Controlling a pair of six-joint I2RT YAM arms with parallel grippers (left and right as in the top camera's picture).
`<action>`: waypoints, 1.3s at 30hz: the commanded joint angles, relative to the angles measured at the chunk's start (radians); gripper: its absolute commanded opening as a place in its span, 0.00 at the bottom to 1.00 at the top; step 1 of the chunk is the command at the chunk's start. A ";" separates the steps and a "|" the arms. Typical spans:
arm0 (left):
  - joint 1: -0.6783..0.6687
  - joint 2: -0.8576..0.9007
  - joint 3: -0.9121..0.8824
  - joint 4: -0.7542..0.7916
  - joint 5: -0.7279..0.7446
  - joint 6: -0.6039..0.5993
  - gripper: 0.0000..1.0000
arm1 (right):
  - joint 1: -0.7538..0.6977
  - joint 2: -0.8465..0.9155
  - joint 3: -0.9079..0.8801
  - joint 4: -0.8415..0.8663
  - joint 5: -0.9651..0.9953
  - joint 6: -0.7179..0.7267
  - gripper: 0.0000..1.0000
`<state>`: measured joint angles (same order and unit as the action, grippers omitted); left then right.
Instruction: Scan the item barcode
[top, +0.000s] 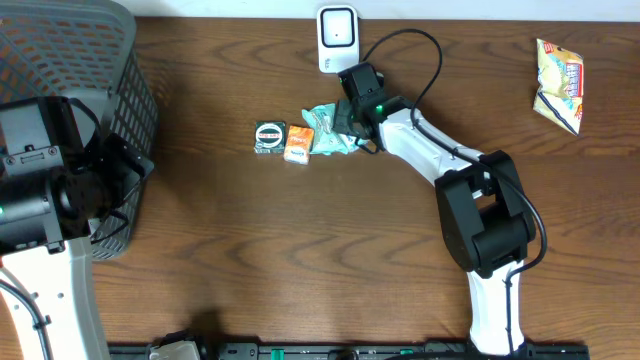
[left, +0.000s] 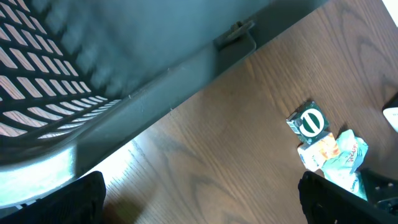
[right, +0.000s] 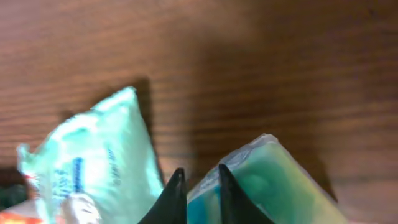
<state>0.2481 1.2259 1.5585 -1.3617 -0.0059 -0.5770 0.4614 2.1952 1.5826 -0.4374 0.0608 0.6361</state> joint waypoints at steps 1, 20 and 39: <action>0.006 -0.005 0.011 -0.003 -0.006 -0.004 0.98 | -0.028 -0.032 -0.006 -0.092 0.015 -0.014 0.20; 0.006 -0.005 0.011 -0.003 -0.006 -0.004 0.98 | -0.071 -0.171 -0.014 -0.236 0.050 -0.168 0.80; 0.006 -0.005 0.011 -0.003 -0.006 -0.004 0.98 | -0.084 -0.146 -0.106 -0.102 0.171 -0.188 0.95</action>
<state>0.2481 1.2259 1.5585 -1.3617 -0.0059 -0.5770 0.3847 2.0548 1.5078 -0.5587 0.2047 0.4614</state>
